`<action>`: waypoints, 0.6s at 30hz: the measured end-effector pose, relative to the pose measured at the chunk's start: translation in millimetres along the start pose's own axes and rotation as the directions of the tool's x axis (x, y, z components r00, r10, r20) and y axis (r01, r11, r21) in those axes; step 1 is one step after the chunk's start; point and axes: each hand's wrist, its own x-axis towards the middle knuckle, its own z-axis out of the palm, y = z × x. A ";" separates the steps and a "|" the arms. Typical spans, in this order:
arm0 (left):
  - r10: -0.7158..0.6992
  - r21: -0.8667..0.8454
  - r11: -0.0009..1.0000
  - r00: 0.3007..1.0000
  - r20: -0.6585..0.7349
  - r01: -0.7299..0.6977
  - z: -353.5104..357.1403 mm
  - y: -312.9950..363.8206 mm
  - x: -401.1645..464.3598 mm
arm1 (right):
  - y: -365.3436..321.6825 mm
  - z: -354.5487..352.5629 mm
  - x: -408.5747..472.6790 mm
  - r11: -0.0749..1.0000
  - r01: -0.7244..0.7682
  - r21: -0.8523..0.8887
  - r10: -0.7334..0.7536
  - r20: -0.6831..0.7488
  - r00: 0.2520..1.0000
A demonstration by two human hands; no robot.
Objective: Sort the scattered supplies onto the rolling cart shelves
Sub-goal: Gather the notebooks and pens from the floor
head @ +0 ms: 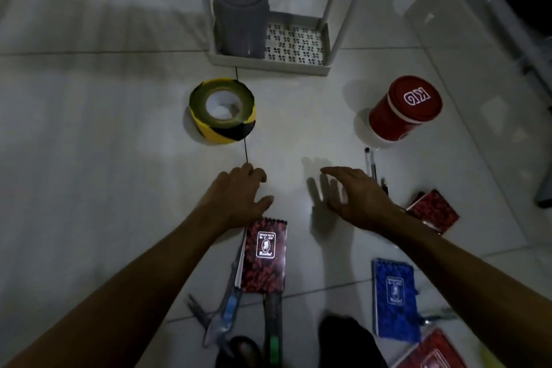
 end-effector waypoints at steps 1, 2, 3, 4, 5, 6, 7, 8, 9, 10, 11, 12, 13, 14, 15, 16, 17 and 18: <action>-0.051 -0.006 0.999 0.994 0.097 0.052 2.7 3.2 -4.8 | 1.1 1.3 -7.3 1.000 -0.028 0.008 0.028 0.006 1.000; -0.095 -0.020 0.995 0.975 0.201 0.101 4.5 6.8 -9.1 | 2.0 2.5 -15.4 0.998 -0.057 0.017 0.056 0.011 0.998; -0.125 -0.046 0.989 0.948 0.292 0.144 5.7 10.6 -12.9 | 1.8 3.9 -23.2 0.996 -0.080 0.024 0.080 0.016 0.997; -0.138 -0.064 0.983 0.924 0.356 0.171 6.2 14.3 -15.7 | 0.9 5.8 -29.8 0.995 -0.094 0.030 0.093 0.022 0.995; -0.138 -0.056 0.983 0.909 0.392 0.174 6.8 19.1 -20.0 | -1.2 8.8 -37.4 0.994 -0.100 0.038 0.099 0.028 0.995; -0.135 -0.030 0.987 0.903 0.408 0.161 8.1 24.1 -24.3 | -3.8 12.5 -44.7 0.993 -0.103 0.050 0.101 0.038 0.994; -0.132 -0.009 0.989 0.902 0.410 0.148 10.9 28.7 -28.8 | -6.9 16.3 -51.0 0.993 -0.100 0.058 0.097 0.053 0.994; -0.136 -0.003 0.989 0.903 0.408 0.150 14.5 33.4 -33.0 | -9.7 20.2 -56.9 0.994 -0.094 0.057 0.089 0.077 0.993; -0.151 -0.012 0.985 0.901 0.407 0.171 18.0 37.0 -36.0 | -11.9 24.0 -60.8 0.996 -0.083 0.044 0.078 0.101 0.992; -0.172 -0.023 0.980 0.897 0.407 0.199 20.1 39.8 -38.0 | -13.2 27.0 -64.1 0.997 -0.071 0.023 0.068 0.117 0.991; -0.193 -0.026 0.974 0.891 0.411 0.223 20.9 41.8 -38.1 | -13.9 28.7 -66.1 0.998 -0.065 0.002 0.065 0.125 0.990; -0.209 -0.020 0.971 0.881 0.424 0.239 21.1 43.6 -37.3 | -13.2 29.1 -69.3 0.997 -0.073 -0.013 0.074 0.132 0.988; -0.223 -0.016 0.967 0.873 0.434 0.255 20.4 45.1 -35.8 | -11.6 28.6 -72.5 0.995 -0.093 -0.021 0.095 0.135 0.986; -0.236 -0.023 0.962 0.867 0.440 0.273 18.9 45.9 -33.9 | -9.3 27.4 -76.4 0.992 -0.123 -0.021 0.125 0.127 0.984; -0.243 -0.032 0.957 0.860 0.449 0.287 17.2 48.4 -31.8 | -6.1 25.6 -82.6 0.987 -0.160 -0.011 0.160 0.108 0.981; -0.238 -0.043 0.956 0.856 0.459 0.289 15.4 51.3 -29.6 | -2.9 23.0 -89.9 0.981 -0.196 0.008 0.194 0.087 0.977; -0.216 -0.048 0.962 0.856 0.470 0.269 13.6 55.7 -26.2 | 0.4 20.2 -99.1 0.973 -0.230 0.034 0.228 0.060 0.972; -0.185 -0.051 0.970 0.859 0.477 0.237 10.6 59.7 -22.6 | 3.3 17.8 -107.8 0.965 -0.255 0.061 0.253 0.042 0.967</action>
